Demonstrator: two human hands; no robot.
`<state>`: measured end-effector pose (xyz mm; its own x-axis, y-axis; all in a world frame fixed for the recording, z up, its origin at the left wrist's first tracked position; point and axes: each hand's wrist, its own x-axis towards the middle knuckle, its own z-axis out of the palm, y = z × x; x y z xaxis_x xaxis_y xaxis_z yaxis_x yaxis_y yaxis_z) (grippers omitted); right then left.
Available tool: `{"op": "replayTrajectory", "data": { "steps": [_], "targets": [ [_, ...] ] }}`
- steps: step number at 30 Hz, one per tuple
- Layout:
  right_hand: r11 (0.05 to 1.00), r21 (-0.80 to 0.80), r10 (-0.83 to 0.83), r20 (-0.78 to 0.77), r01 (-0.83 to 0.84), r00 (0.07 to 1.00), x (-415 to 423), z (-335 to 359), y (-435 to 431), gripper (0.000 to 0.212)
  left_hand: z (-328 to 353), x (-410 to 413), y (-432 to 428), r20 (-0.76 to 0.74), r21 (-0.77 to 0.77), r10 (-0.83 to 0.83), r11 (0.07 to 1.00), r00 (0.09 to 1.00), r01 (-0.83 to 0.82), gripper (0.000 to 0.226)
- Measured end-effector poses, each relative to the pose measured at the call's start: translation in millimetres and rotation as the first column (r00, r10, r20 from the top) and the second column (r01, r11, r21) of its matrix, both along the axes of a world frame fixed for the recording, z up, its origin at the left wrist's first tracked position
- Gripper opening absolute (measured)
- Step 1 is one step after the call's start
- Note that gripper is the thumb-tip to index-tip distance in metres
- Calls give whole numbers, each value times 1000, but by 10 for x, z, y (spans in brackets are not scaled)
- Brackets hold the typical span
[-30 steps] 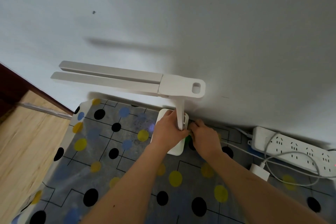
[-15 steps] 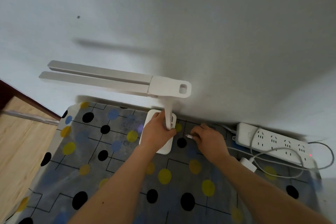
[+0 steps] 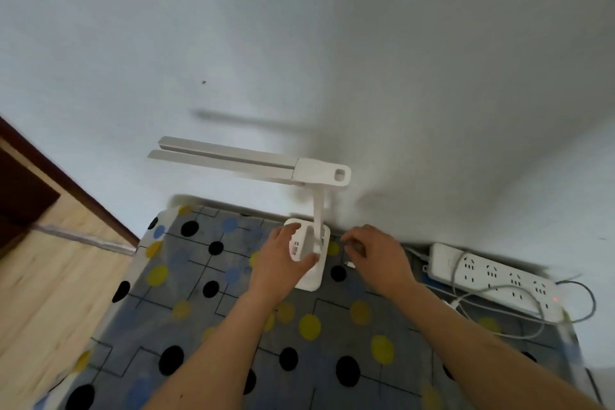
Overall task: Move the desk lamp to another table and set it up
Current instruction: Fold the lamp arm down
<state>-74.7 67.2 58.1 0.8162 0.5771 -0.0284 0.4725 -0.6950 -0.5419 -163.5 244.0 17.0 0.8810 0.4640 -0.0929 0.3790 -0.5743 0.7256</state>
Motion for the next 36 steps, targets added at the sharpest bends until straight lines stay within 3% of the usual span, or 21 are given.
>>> {"op": "replayTrajectory", "data": {
  "steps": [4,9,14,19,22,24,30,36],
  "targets": [
    [995,93,-29,-62,34,998,-42,244,162,19,255,-32,-11,134,144,12,989,991,-32,39],
    [985,159,-50,-135,72,990,-89,529,332,42,682,-115,-35,364,368,-48,925,930,-97,11],
    [972,194,-101,-164,133,981,-110,718,459,51,1058,-99,-3,576,515,-167,835,800,-196,19],
    [961,193,-168,-164,199,972,-73,909,564,37,1320,8,80,683,559,-227,774,695,-296,13],
    [953,213,-164,-230,214,959,-58,987,586,31,1426,73,173,673,550,-211,784,709,-289,16],
    [958,187,-170,-240,217,956,-49,998,575,29,1468,95,240,612,570,-199,782,765,-253,24],
    [973,127,-166,-211,195,963,-25,964,574,31,1453,80,370,393,572,-131,810,910,-130,38],
    [992,-23,-127,-120,125,985,8,905,626,36,1438,85,375,285,589,-122,805,951,-73,53]
  ]
}}
